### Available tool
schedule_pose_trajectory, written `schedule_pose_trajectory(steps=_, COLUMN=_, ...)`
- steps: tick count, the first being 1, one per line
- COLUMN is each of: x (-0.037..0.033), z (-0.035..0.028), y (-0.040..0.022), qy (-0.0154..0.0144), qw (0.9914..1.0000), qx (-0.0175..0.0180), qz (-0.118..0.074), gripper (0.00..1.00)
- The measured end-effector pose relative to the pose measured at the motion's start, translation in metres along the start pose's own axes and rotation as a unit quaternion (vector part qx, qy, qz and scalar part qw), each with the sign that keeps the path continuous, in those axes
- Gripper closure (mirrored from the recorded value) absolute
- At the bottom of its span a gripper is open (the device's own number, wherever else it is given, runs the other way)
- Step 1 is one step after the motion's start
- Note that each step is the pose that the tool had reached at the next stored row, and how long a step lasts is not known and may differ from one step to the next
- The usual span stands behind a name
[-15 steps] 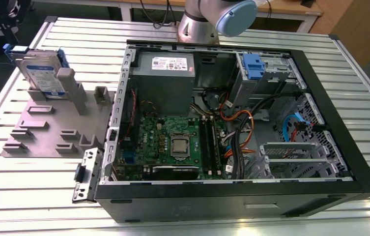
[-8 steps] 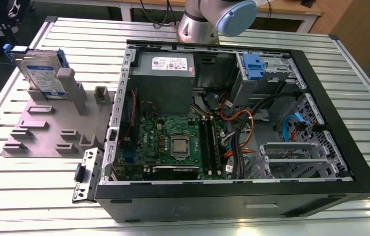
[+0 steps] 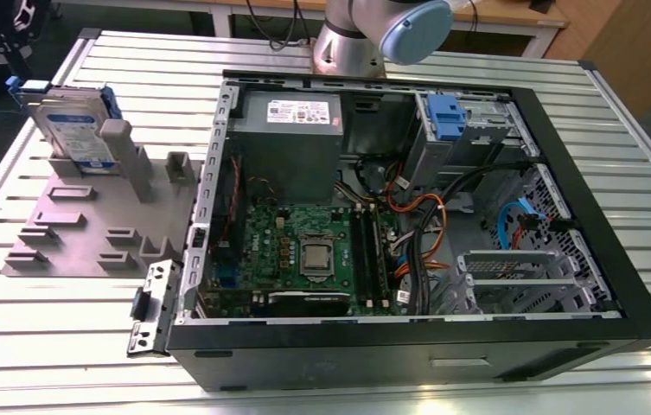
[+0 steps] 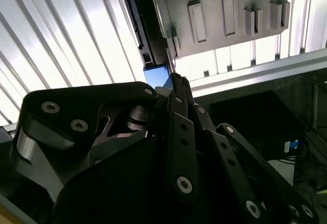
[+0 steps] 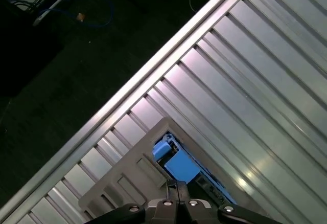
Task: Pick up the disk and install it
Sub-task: 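Pick up the disk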
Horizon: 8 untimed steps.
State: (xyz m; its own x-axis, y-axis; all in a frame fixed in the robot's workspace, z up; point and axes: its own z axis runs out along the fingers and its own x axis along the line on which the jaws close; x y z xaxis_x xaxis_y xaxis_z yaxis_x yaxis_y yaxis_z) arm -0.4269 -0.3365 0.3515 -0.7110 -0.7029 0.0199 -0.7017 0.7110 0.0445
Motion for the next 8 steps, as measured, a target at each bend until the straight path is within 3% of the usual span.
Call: schedule_pose_trajectory(steps=8, x=0.0, z=0.0, y=0.0, qy=0.0012, qw=0.99964, qx=0.0005, qz=-0.027, gripper=0.89)
